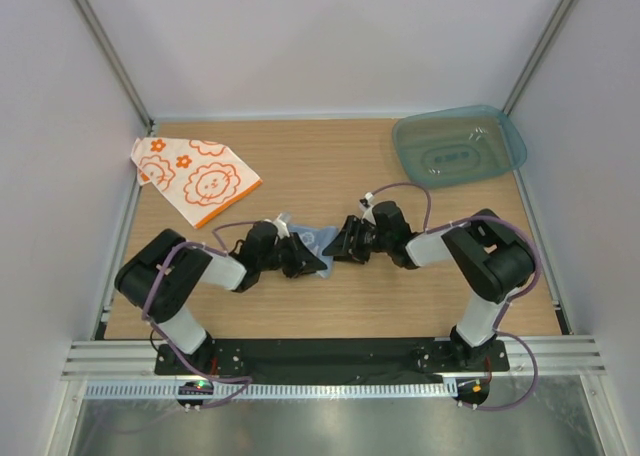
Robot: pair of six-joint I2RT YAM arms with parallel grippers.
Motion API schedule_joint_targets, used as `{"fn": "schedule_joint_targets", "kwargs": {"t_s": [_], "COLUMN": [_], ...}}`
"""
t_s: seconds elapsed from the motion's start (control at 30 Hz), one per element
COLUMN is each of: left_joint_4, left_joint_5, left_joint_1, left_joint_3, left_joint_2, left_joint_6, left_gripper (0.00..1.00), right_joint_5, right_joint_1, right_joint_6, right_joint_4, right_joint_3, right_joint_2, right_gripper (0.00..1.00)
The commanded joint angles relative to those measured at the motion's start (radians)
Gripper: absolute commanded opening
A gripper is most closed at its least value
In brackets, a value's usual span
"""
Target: Roll the towels
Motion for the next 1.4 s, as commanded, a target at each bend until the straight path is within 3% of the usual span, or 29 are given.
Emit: {"fn": "schedule_joint_targets", "kwargs": {"t_s": [0.0, 0.17, 0.2, 0.23, 0.33, 0.6, 0.8, 0.87, 0.97, 1.07, 1.37], "left_joint_4": [0.066, 0.080, 0.077, 0.071, -0.042, -0.526, -0.809, -0.897, -0.954, -0.968, -0.994], "left_joint_5": [0.030, 0.044, 0.046, 0.043, 0.014, -0.223, -0.494, -0.670, -0.869, -0.965, -1.123], "left_joint_1": [0.006, 0.006, 0.006, 0.006, 0.003, -0.068, -0.196, -0.311, -0.458, -0.566, -0.683], "left_joint_3": [-0.019, -0.026, -0.026, -0.026, -0.013, 0.109, 0.251, 0.321, 0.400, 0.464, 0.621], "left_joint_2": [0.010, -0.001, -0.003, -0.004, -0.038, -0.245, -0.349, -0.366, -0.343, -0.285, -0.023], "left_joint_6": [-0.017, -0.013, -0.008, -0.002, 0.054, 0.272, 0.401, 0.461, 0.519, 0.549, 0.625], "left_gripper": [0.00, 0.00, 0.00, 0.00, 0.07, 0.37, 0.43, 0.44, 0.44, 0.44, 0.49], "right_joint_5": [0.027, 0.034, 0.035, 0.038, 0.057, 0.175, 0.263, 0.306, 0.338, 0.354, 0.358], "right_joint_1": [0.018, 0.027, 0.029, 0.030, 0.032, 0.035, 0.053, 0.066, 0.082, 0.089, 0.110], "right_joint_6": [0.004, 0.010, 0.012, 0.015, 0.004, -0.066, -0.088, -0.105, -0.106, -0.105, -0.091], "right_joint_4": [0.070, 0.107, 0.108, 0.107, 0.031, -0.289, -0.528, -0.594, -0.701, -0.772, -0.887], "right_joint_3": [0.025, 0.029, 0.031, 0.031, 0.040, 0.067, 0.093, 0.132, 0.185, 0.228, 0.319], "right_joint_2": [0.034, 0.055, 0.055, 0.052, 0.023, -0.087, -0.141, -0.157, -0.169, -0.178, -0.181], "right_gripper": [0.50, 0.34, 0.24, 0.20, 0.15, 0.11, 0.11, 0.11, 0.11, 0.11, 0.14]}}
